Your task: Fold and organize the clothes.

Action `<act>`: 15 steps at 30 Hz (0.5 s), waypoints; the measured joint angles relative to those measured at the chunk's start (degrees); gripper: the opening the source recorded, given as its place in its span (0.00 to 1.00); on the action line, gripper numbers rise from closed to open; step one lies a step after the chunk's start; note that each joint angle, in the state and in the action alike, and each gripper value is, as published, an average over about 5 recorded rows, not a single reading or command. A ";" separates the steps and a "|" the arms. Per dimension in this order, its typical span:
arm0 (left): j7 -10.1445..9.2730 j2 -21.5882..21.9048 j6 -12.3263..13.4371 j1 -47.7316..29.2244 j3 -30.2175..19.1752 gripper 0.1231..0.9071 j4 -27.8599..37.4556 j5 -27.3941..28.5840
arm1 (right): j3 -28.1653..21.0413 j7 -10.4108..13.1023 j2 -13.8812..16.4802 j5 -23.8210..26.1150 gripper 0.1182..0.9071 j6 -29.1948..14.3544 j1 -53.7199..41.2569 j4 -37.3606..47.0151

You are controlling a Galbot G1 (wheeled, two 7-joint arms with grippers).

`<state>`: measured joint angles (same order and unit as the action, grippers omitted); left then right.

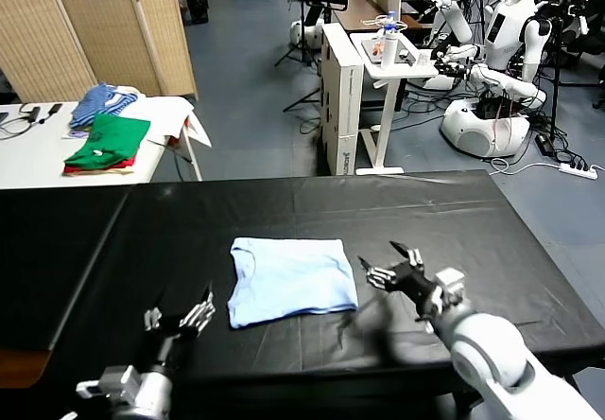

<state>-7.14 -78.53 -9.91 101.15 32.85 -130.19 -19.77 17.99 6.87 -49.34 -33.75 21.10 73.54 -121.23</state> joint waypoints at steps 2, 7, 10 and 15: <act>-0.24 0.91 0.08 2.11 0.49 1.00 -1.20 0.01 | 2.21 0.80 -0.55 2.03 1.00 -4.16 4.63 -1.34; -0.74 2.20 0.14 7.04 1.19 1.00 -3.84 0.40 | 7.59 2.77 -2.85 7.87 1.00 -13.21 17.20 -4.75; -0.92 2.34 0.14 9.84 1.21 1.00 -5.07 0.86 | 10.50 4.32 -4.58 11.54 1.00 -18.09 24.96 -6.84; -1.07 2.37 -0.03 13.70 1.35 1.00 -6.62 1.15 | 12.74 7.29 -7.32 14.98 1.00 -23.16 37.41 -10.25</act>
<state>-8.22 -76.16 -9.94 114.85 34.19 -136.81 -18.62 30.74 14.17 -56.66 -18.77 -2.06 110.95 -131.48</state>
